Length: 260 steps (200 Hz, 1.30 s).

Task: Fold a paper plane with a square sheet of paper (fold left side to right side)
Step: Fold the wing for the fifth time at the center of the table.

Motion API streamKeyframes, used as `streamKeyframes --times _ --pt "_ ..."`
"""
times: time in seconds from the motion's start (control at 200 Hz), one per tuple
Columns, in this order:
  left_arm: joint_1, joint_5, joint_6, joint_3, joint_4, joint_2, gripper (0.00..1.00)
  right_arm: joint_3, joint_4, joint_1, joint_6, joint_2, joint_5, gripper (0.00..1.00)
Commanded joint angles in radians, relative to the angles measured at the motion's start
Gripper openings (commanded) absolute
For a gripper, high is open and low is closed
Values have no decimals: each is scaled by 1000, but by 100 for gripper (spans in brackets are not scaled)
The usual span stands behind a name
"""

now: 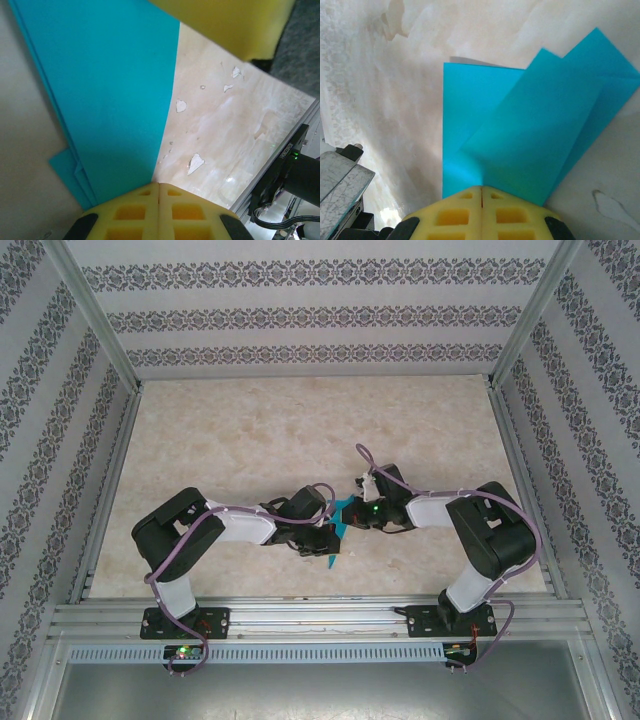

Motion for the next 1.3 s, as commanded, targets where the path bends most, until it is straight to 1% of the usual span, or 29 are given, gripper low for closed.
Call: streamKeyframes --times 0.0,0.58,1.179,1.294 --pt "-15 -48 6 -47 -132 8 1 29 -38 -29 -33 22 43 0" --pt "-15 -49 -1 -58 -116 4 0 104 -83 -120 -81 60 44 0" --pt "-15 -48 -6 -67 -103 2 0 202 -122 -204 -114 135 31 0" --pt "-15 -48 -6 -68 -100 3 0 212 -122 -212 -110 119 19 0"
